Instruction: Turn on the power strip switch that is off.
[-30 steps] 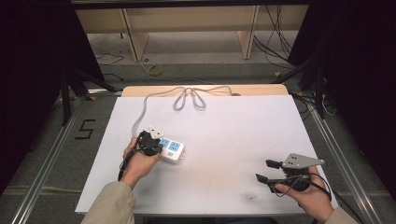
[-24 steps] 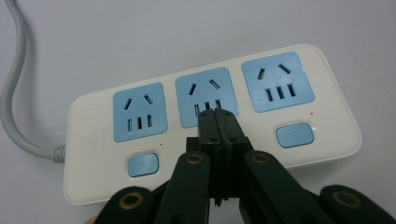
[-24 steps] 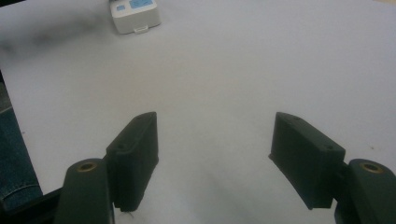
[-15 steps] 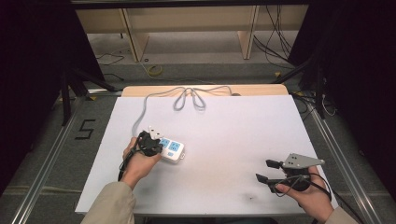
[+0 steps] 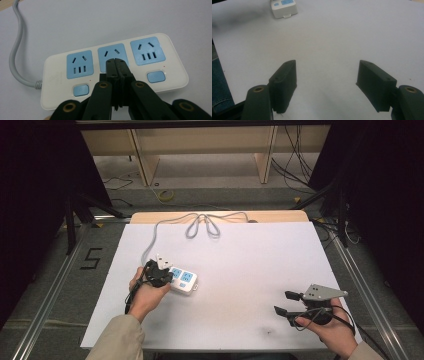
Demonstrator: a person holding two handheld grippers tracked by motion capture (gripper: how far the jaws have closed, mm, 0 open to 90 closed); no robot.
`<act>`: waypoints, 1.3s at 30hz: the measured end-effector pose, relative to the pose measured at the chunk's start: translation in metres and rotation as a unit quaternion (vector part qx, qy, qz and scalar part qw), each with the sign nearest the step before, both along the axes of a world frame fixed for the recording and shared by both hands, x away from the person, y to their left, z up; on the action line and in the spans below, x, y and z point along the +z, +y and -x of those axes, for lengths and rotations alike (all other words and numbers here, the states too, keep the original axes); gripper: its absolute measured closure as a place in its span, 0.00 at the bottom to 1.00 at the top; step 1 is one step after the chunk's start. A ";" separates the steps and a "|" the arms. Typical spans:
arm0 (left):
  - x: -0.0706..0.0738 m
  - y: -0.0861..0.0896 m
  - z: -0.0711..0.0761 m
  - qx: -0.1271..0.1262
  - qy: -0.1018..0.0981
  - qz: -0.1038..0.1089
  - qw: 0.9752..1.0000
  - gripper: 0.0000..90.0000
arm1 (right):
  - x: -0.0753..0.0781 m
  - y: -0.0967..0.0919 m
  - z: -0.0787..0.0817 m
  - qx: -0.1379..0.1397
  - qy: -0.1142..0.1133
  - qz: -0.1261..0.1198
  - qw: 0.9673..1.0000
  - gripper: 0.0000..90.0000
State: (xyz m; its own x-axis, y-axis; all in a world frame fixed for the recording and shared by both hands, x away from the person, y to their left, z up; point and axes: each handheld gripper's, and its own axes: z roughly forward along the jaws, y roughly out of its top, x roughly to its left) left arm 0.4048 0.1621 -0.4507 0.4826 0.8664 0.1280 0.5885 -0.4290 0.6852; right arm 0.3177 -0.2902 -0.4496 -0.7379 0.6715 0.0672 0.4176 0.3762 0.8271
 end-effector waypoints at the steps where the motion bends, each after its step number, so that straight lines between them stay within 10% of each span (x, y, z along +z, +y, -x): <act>1: 0.000 0.000 0.001 0.002 -0.002 0.003 1.000 0.94 | 0.000 0.000 0.000 0.000 0.000 0.000 1.000 0.36; 39: 0.010 0.000 0.024 -0.044 -0.062 0.025 0.997 0.38 | 0.000 -0.002 0.001 -0.002 0.002 -0.003 1.000 0.36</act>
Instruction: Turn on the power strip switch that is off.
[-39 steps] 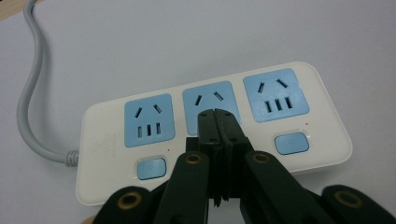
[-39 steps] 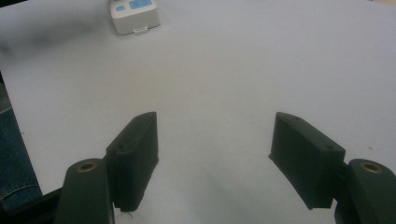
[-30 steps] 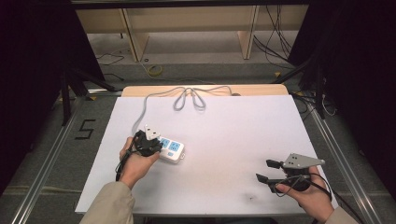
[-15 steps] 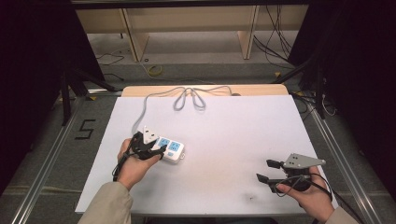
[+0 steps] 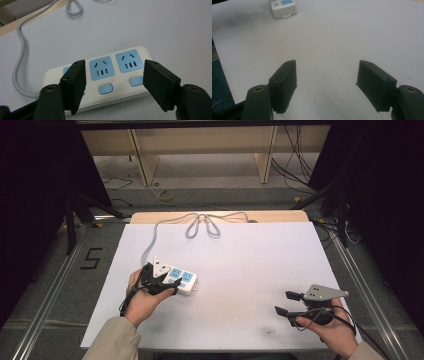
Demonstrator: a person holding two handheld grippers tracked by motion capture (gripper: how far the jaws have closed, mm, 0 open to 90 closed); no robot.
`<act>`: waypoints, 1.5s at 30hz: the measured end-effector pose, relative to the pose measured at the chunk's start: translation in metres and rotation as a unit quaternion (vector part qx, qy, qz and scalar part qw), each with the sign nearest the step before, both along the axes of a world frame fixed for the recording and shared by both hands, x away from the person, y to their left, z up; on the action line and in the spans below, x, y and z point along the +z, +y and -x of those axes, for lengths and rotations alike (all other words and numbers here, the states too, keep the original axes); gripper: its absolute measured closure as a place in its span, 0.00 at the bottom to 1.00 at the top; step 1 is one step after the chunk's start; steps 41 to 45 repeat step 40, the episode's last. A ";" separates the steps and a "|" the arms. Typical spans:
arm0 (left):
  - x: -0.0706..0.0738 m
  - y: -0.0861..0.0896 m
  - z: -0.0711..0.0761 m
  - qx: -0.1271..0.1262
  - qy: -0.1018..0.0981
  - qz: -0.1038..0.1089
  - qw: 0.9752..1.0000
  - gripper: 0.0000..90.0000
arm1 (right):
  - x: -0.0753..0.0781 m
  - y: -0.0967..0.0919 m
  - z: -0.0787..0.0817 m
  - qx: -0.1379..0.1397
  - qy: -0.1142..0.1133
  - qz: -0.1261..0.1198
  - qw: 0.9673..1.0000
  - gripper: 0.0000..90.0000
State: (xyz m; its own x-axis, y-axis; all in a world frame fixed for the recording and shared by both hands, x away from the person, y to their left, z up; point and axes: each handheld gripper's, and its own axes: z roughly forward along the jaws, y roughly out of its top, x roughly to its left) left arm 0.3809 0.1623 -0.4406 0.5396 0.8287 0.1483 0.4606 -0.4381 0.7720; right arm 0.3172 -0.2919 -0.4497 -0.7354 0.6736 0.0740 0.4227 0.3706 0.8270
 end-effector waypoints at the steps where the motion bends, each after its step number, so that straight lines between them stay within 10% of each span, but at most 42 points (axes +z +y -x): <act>1: 0.000 0.000 0.001 -0.003 0.002 -0.002 1.000 0.37 | 0.000 0.000 0.000 0.000 0.000 0.001 1.000 0.36; 25: -0.013 0.010 0.052 -0.033 0.009 -0.012 0.999 0.27 | -0.001 0.002 0.000 0.002 0.002 0.003 1.000 0.36; 45: -0.014 0.012 0.055 -0.036 0.011 -0.026 0.999 0.26 | -0.002 0.002 -0.002 0.005 0.001 0.005 1.000 0.36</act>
